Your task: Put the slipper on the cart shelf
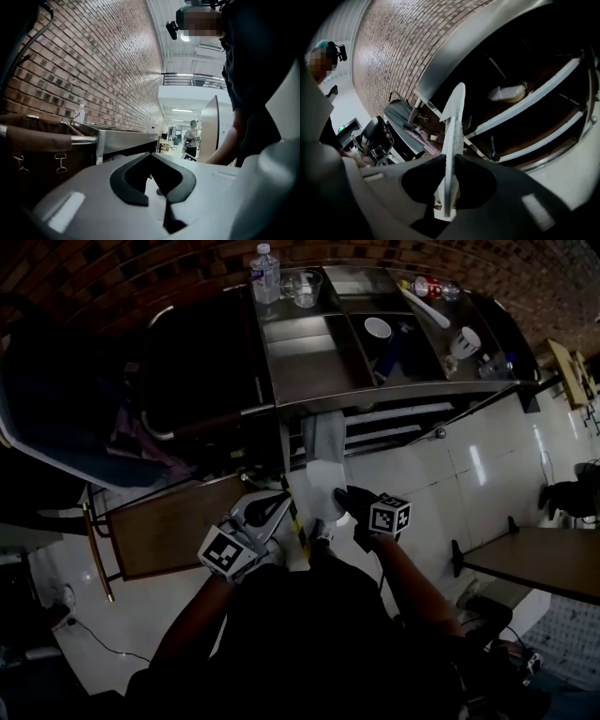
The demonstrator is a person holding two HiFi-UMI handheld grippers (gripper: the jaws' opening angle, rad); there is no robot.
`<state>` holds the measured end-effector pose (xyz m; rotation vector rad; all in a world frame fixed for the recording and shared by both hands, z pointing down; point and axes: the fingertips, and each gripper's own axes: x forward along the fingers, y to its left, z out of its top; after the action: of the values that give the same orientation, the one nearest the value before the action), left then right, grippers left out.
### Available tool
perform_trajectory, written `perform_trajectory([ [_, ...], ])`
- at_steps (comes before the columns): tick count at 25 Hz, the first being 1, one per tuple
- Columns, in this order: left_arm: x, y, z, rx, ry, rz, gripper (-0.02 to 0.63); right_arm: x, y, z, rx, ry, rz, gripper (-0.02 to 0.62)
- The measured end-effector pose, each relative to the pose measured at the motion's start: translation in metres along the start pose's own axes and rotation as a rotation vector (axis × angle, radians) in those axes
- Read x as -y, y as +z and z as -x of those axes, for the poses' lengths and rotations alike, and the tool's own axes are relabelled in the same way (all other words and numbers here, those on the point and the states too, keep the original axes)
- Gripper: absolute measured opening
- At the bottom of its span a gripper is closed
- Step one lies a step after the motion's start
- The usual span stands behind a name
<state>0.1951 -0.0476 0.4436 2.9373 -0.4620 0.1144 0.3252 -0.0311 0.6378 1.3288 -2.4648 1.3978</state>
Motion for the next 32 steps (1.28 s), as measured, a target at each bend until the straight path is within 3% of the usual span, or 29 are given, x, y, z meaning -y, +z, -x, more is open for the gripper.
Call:
perform_trajectory([
  [11, -0.019, -0.007, -0.053, -0.023, 0.06, -0.001, 0.002, 0.057, 0.041, -0.034, -0.041, 0.034, -0.073, 0.063],
  [17, -0.03, -0.017, -0.073, -0.056, 0.097, 0.008, 0.002, 0.079, 0.063, -0.056, -0.067, 0.03, -0.039, 0.063],
  [32, -0.047, -0.026, -0.106, -0.067, 0.137, 0.04, 0.002, 0.111, 0.118, -0.105, 0.008, 0.006, 0.003, 0.063],
])
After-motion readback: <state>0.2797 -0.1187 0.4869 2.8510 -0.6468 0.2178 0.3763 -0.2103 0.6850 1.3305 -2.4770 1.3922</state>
